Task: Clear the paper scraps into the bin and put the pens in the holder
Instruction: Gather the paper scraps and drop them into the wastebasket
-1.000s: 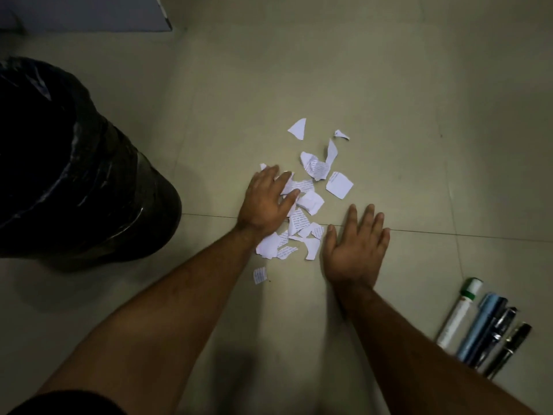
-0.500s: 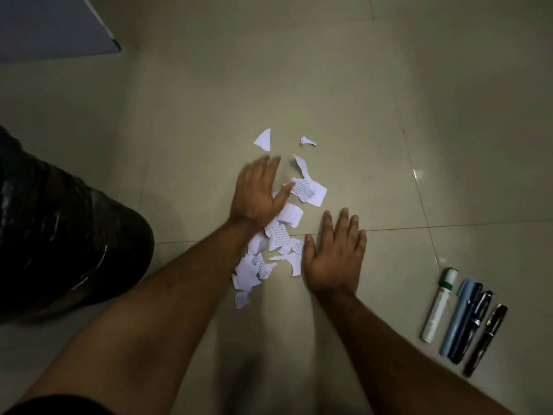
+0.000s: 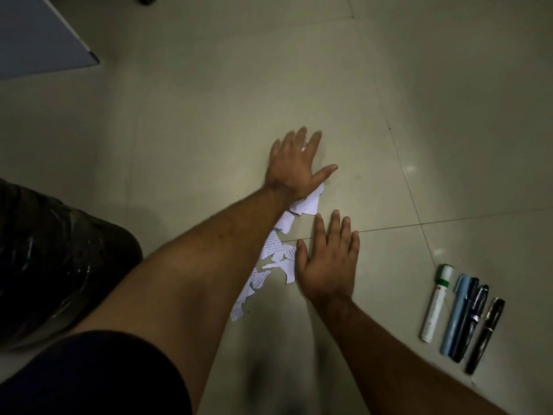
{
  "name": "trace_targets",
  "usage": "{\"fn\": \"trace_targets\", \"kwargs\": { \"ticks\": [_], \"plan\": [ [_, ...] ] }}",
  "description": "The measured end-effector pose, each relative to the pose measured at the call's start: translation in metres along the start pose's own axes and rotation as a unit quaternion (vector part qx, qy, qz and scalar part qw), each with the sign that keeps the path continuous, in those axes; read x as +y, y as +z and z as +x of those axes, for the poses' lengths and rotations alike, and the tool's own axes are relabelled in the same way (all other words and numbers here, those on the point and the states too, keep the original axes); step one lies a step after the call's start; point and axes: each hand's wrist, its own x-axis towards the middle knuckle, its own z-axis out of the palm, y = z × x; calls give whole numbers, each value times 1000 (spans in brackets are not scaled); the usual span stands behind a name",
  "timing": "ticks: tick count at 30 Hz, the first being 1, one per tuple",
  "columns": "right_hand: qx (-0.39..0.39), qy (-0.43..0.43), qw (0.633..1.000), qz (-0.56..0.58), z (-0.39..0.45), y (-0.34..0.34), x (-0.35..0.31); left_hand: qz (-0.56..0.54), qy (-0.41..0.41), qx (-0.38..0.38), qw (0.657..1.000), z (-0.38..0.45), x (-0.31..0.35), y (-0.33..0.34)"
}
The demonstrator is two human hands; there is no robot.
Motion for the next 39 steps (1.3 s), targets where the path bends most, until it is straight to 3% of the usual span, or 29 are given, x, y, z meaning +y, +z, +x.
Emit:
{"fn": "trace_targets", "kwargs": {
  "ticks": [2,3,11,14,17,20,22,25,27,30,32,36,39],
  "plan": [
    [4,2,1000,6,-1,0,1,4,58,-105,993,6,5,8],
    [2,4,1000,10,-1,0,2,-3,77,-123,989,-1,2,11],
    [1,1,999,45,-2,-4,1,-72,138,-80,985,-145,-32,-11],
    [-6,-11,996,86,-2,-11,2,-41,82,-32,995,-176,-34,-20],
    [-6,-63,989,135,-9,-16,3,-20,-35,-7,999,-202,-49,-26],
    [-15,-139,979,145,-14,-15,9,-53,-107,-158,980,-216,-61,-38],
    [-36,-169,970,169,-17,-14,11,-33,-97,-266,959,-217,-58,-45],
    [-72,-187,950,238,-22,-21,4,1,-72,-324,943,-217,-45,-51],
    [-114,-236,942,212,-24,-30,-3,33,-58,-341,938,-227,-39,-52],
    [-217,-274,931,105,-21,-35,-11,87,-55,-334,937,-247,-35,-47],
    [-242,-293,924,47,-23,-38,-14,80,-66,-311,945,-252,-33,-43],
    [-186,-311,930,62,-37,-48,-18,16,-79,-198,977,-256,-28,-44],
    [-167,-300,937,64,-49,-47,-24,14,-119,-169,978,-261,-24,-44]
  ]
}}
